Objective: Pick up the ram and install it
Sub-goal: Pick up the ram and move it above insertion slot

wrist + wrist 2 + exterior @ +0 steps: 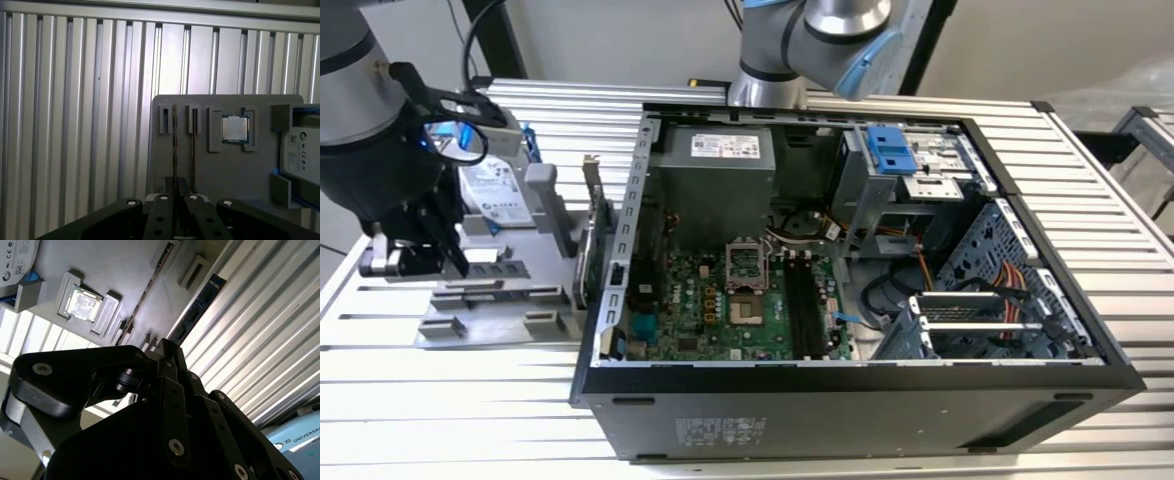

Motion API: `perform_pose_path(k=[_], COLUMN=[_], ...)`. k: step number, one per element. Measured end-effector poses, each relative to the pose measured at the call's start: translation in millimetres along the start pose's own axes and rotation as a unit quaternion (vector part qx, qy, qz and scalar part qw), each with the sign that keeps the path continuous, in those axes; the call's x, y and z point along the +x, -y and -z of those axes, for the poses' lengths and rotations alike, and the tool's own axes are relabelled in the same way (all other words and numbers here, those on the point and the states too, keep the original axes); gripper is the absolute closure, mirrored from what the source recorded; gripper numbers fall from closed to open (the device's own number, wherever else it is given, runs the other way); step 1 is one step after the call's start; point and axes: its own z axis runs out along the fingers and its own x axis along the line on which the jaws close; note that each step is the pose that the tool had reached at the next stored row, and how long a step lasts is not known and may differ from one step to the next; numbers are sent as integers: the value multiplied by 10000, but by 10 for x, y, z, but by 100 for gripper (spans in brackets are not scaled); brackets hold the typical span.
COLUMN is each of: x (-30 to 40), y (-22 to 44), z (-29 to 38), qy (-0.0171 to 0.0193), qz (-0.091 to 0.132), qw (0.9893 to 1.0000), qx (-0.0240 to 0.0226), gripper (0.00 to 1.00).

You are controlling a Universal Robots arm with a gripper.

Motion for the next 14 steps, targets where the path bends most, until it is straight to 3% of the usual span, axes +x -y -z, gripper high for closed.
perform_pose_path(k=[14], x=[-1], y=[-2], z=[33], qy=[0], qz=[0], qw=[10000], qx=[0], gripper=[100])
